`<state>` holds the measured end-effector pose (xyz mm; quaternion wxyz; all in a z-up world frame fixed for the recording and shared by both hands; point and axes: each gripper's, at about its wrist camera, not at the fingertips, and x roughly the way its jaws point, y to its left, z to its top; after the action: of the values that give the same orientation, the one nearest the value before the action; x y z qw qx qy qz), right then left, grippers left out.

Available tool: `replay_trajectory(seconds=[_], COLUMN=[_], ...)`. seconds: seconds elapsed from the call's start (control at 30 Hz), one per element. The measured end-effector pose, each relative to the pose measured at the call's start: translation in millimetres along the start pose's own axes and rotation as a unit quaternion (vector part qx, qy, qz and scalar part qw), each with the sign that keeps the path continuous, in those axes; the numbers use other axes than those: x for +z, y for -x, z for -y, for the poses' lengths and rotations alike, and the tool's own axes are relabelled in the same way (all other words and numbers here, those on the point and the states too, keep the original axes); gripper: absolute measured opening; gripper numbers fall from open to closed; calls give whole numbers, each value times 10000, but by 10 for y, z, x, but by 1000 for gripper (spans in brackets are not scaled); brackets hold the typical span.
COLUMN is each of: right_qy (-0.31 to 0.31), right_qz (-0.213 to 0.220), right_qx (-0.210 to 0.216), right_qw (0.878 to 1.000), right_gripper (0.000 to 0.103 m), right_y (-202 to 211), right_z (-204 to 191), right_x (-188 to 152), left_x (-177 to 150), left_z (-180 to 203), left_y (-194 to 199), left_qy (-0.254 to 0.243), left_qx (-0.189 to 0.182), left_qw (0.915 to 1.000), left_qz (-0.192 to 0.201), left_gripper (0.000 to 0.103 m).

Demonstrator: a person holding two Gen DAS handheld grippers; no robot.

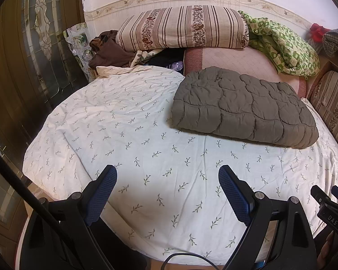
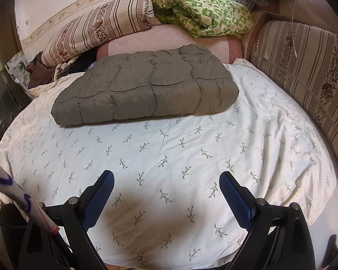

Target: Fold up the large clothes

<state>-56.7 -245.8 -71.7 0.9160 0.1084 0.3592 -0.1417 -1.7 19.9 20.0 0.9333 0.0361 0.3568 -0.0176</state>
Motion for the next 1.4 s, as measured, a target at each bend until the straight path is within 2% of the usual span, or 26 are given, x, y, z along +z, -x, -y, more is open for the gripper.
replay_trajectory(seconds=[0.87,1.4], right_qy=[182,268], right_qz=[-54,-51], right_qx=[14,22], right_qw=[9998,9996], right_gripper=[97,97], right_y=[-29,-24], right_z=[-83,-124], right_x=[-26,-52], left_x=[-19,-17], left_z=[-1,-99], left_y=[-51,21], left_qy=[62,291], left_qx=[-17,88], left_qw=[10000,9991], left_qz=[-12,296], left_gripper=[91,91])
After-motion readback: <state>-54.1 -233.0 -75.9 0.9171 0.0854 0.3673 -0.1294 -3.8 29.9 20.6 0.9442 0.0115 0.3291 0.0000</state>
